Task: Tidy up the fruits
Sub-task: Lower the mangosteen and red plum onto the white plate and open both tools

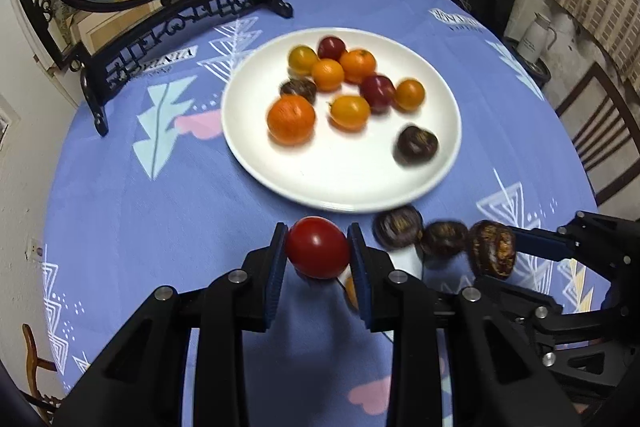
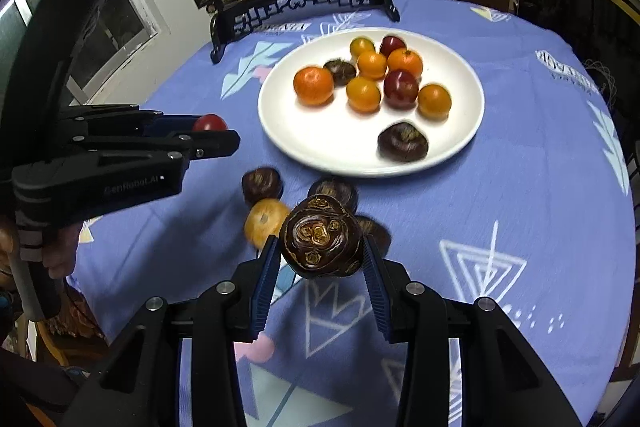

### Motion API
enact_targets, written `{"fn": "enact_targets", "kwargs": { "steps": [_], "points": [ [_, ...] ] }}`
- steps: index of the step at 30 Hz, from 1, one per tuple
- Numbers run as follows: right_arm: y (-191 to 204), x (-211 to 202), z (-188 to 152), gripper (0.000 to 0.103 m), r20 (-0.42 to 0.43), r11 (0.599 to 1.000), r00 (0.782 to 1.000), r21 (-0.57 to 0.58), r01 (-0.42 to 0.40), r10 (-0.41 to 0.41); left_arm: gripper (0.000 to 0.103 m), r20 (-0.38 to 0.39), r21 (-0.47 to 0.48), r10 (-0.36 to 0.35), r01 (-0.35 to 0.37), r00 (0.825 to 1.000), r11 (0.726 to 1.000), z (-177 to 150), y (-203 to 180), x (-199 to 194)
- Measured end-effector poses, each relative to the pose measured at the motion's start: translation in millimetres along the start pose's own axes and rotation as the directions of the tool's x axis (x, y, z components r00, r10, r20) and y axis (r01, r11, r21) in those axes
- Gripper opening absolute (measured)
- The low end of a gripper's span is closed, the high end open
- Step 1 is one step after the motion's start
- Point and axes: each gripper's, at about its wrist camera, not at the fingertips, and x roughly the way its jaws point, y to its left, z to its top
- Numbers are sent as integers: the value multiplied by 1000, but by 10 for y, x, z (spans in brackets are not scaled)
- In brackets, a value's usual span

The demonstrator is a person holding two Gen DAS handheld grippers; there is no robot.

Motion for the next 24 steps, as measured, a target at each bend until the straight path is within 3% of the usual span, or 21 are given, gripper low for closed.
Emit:
{"fn": "enact_targets", "kwargs": {
  "steps": [11,24],
  "points": [
    [-158,-176,566,42,132,1000,991,14,11,-13,30,76,-16,-21,22,997,1000,501,40,-96],
    [-315,-5,786,42,133,999,991,35,16,-21,30,43,-31,-39,40,998,999,714,10,170]
  ]
}}
